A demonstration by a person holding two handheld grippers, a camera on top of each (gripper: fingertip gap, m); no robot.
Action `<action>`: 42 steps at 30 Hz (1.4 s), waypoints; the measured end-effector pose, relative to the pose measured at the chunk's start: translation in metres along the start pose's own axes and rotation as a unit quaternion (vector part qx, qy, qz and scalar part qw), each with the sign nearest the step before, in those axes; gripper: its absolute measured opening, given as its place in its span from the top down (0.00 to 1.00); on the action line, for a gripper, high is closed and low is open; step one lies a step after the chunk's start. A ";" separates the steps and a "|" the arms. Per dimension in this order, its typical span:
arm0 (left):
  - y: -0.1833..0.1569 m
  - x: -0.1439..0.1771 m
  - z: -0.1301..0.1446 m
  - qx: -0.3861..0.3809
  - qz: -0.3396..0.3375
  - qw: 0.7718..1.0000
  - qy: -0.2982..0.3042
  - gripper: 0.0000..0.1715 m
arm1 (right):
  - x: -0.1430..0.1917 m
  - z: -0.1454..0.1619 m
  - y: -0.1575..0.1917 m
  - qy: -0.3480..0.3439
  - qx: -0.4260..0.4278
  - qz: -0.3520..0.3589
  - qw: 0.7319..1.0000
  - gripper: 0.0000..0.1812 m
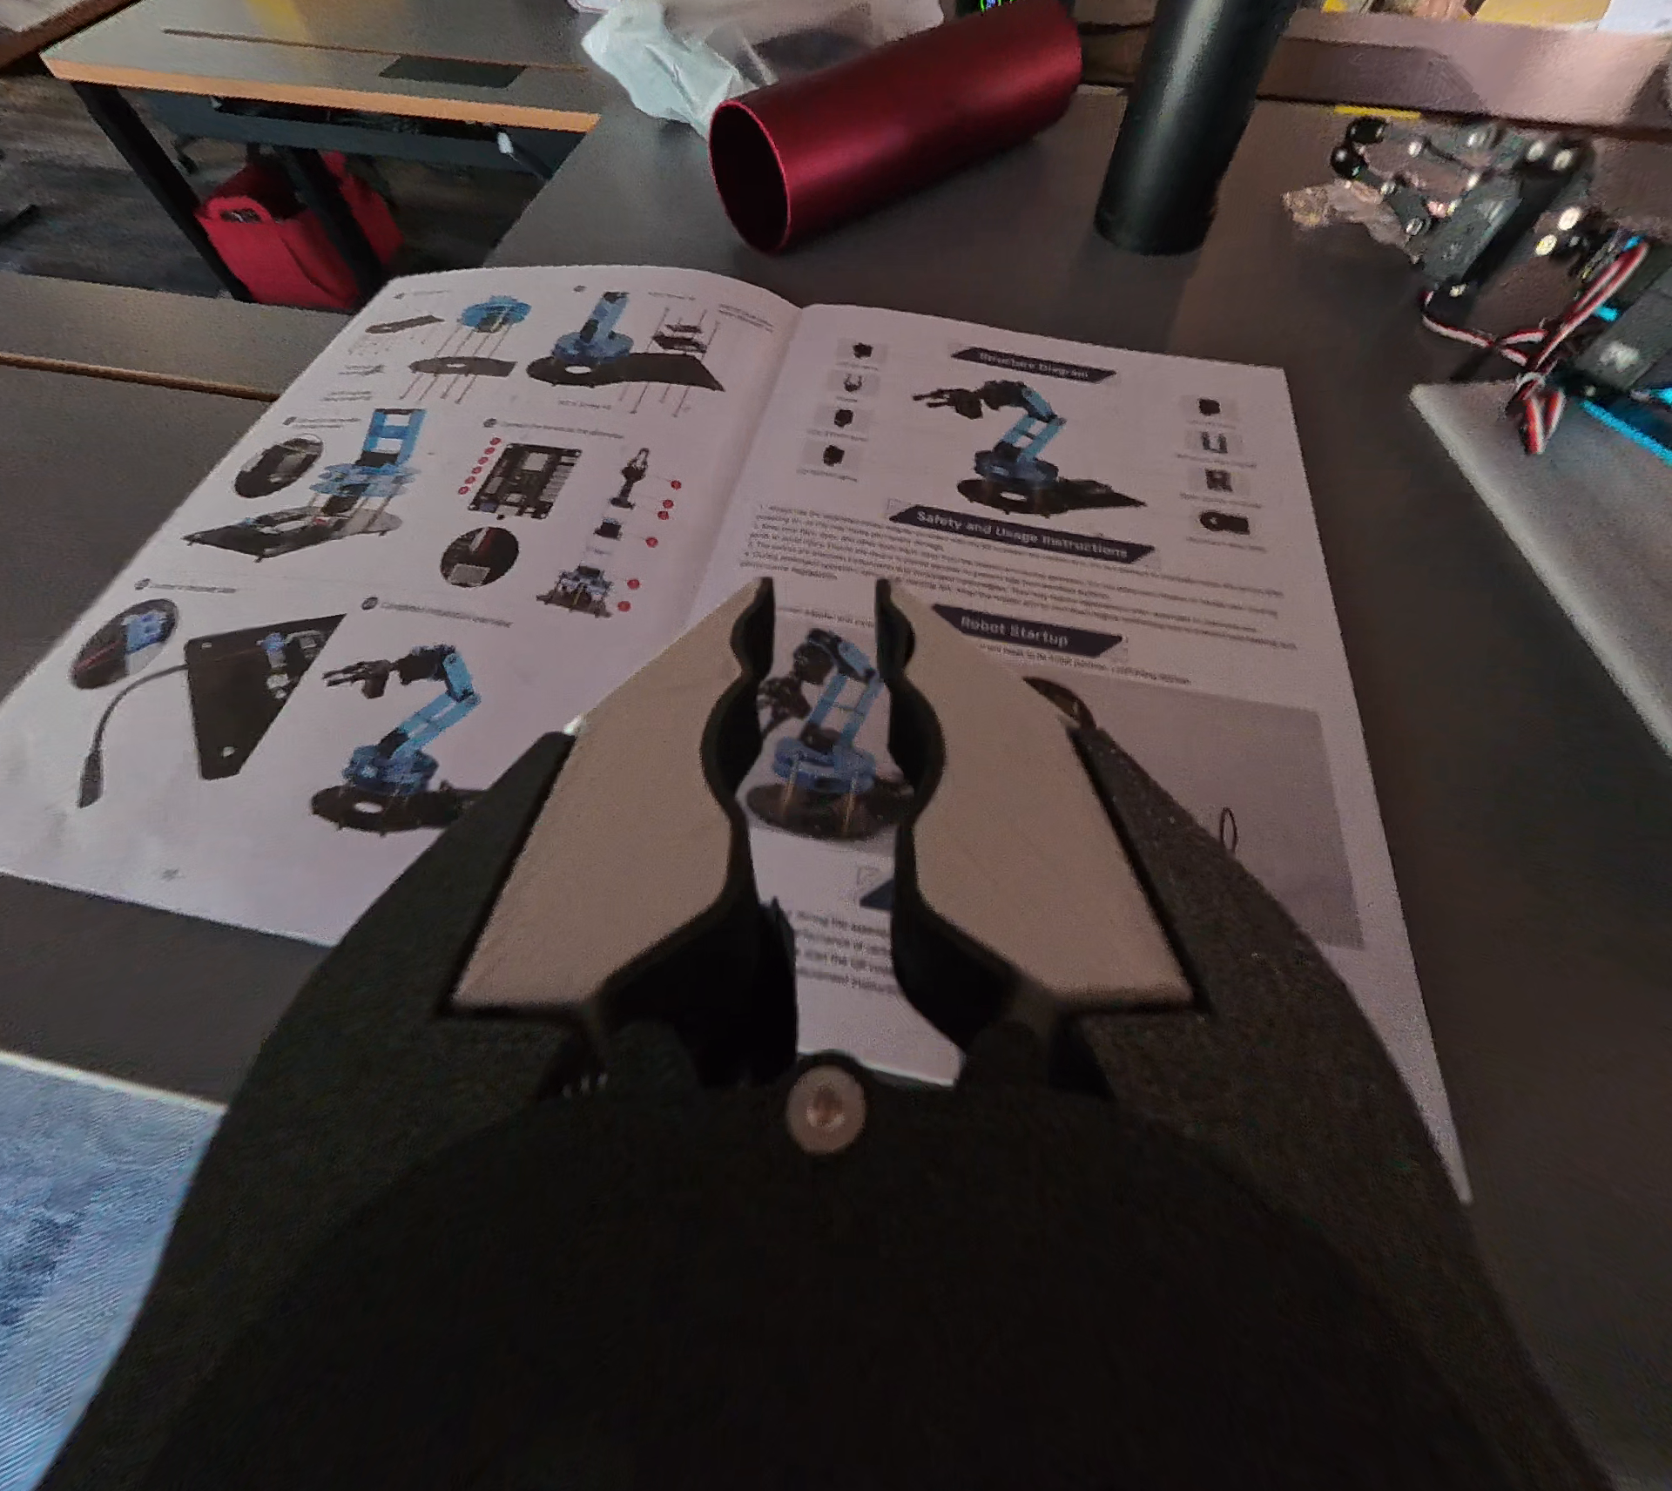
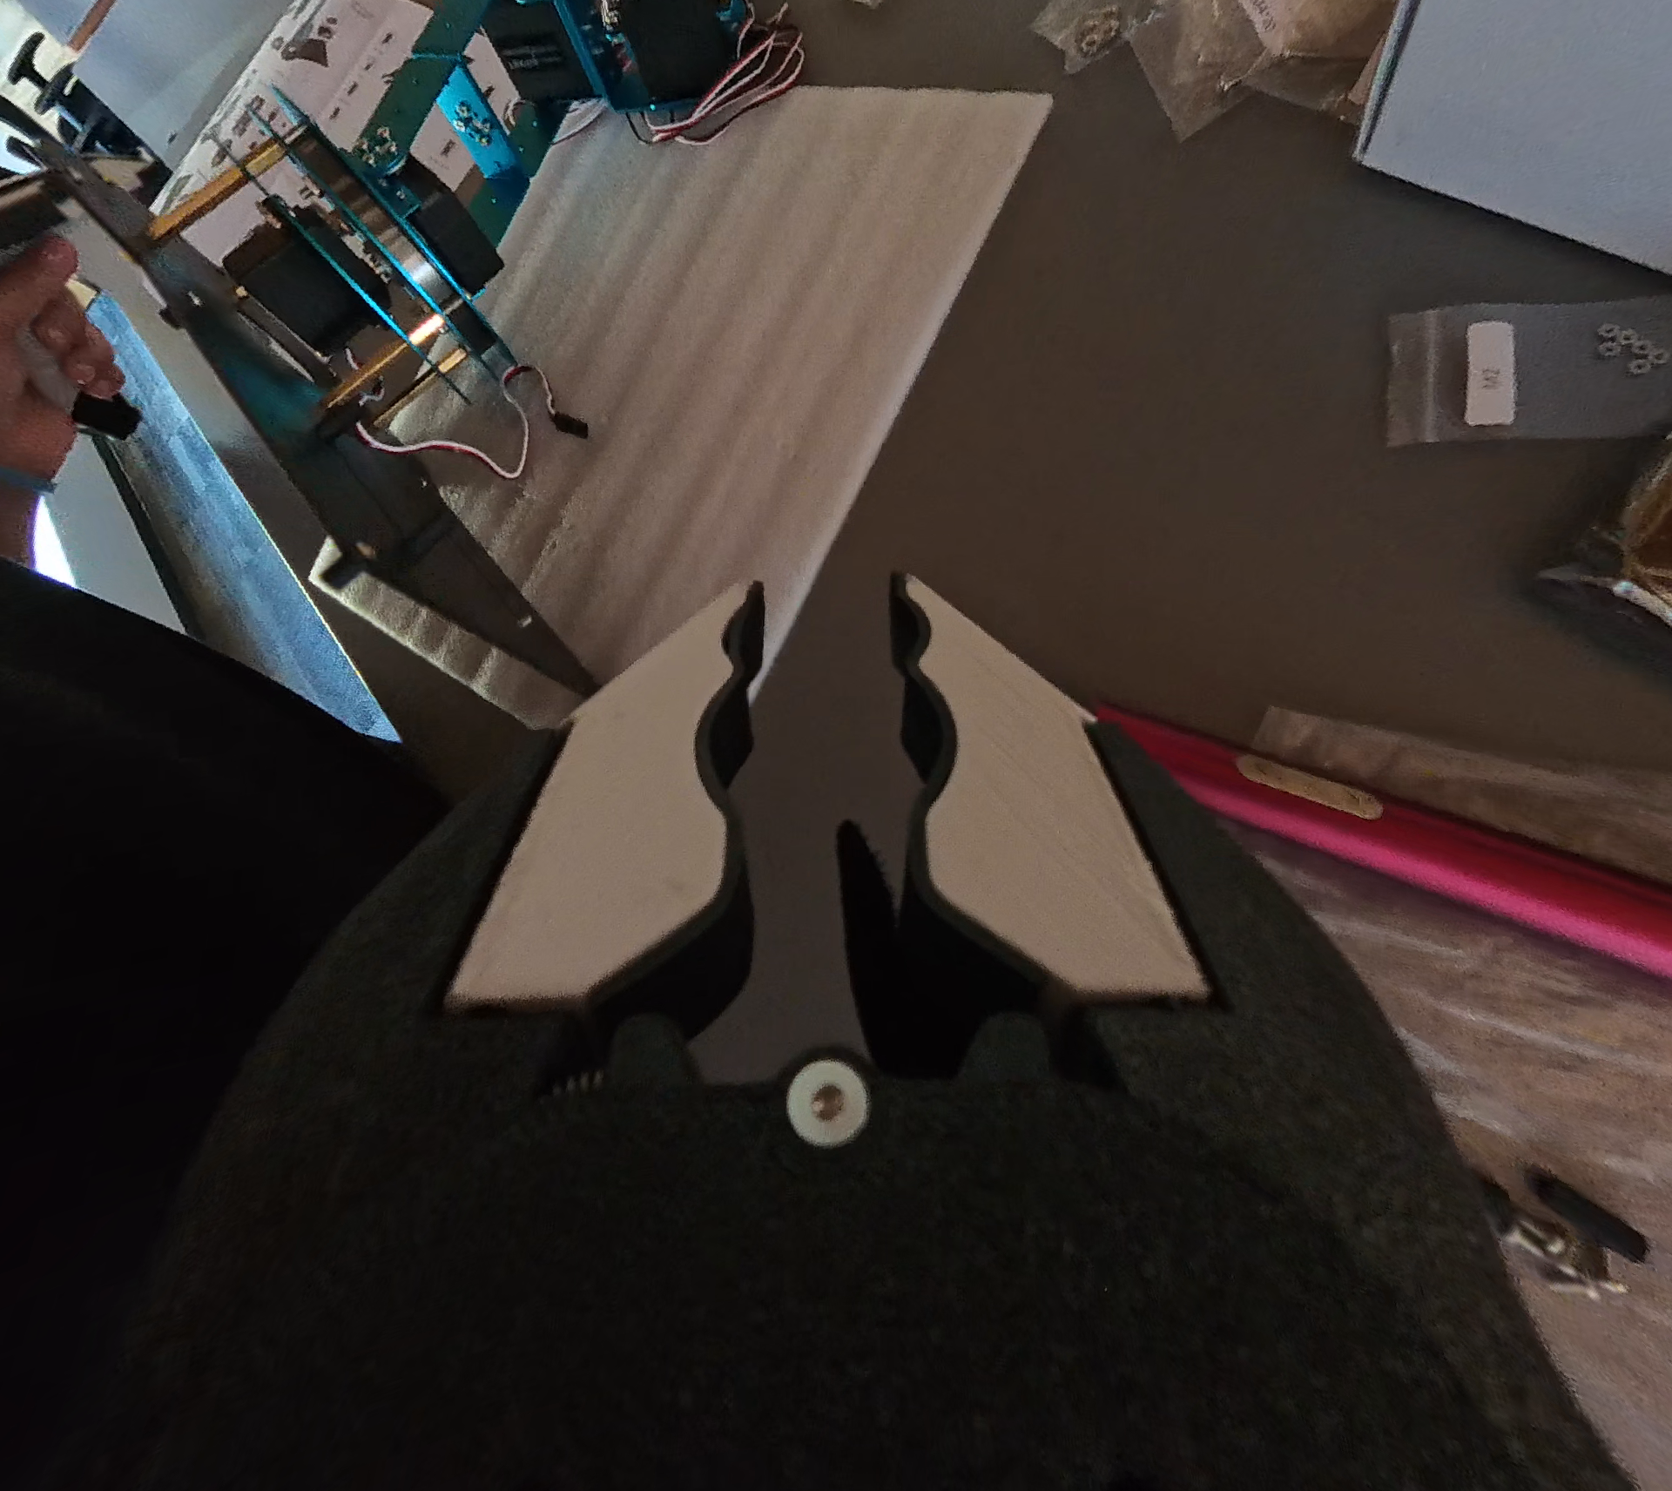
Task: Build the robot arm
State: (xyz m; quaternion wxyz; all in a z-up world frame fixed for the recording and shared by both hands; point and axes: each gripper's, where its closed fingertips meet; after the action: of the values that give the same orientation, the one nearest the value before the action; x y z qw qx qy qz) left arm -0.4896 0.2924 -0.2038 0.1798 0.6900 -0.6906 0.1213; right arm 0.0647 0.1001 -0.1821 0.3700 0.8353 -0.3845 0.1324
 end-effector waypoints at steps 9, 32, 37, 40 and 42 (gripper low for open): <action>0.014 -0.032 -0.001 0.050 0.019 0.999 0.001 0.88 | -0.020 0.004 -0.004 0.032 -0.004 0.020 0.999 0.85; -0.090 0.076 -0.026 0.002 0.022 0.999 -0.050 0.88 | 0.052 0.026 -0.037 0.028 0.071 -0.014 0.997 0.85; -0.182 0.135 -0.008 0.013 0.060 0.997 -0.041 0.88 | 0.124 0.042 -0.078 0.036 0.116 0.029 0.992 0.85; -0.234 0.159 0.017 0.008 0.064 0.998 -0.010 0.88 | 0.160 0.069 -0.109 0.084 0.123 0.053 0.987 0.86; -0.266 0.173 0.025 0.008 0.073 0.997 -0.005 0.88 | 0.168 0.086 -0.123 0.126 0.150 0.055 0.979 0.86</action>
State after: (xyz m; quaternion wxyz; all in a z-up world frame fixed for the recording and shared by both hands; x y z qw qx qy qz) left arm -0.2238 0.1196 -0.1756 0.1618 0.6398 -0.7388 0.1365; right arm 0.2634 -0.0005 -0.2201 0.2778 0.8358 -0.3556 0.3127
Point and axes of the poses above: each gripper's, where its closed fingertips meet, x back along the fingers, z out of its underside, y = z × x across the jaws, and after that the axes turned 14 degrees about -z, right-handed
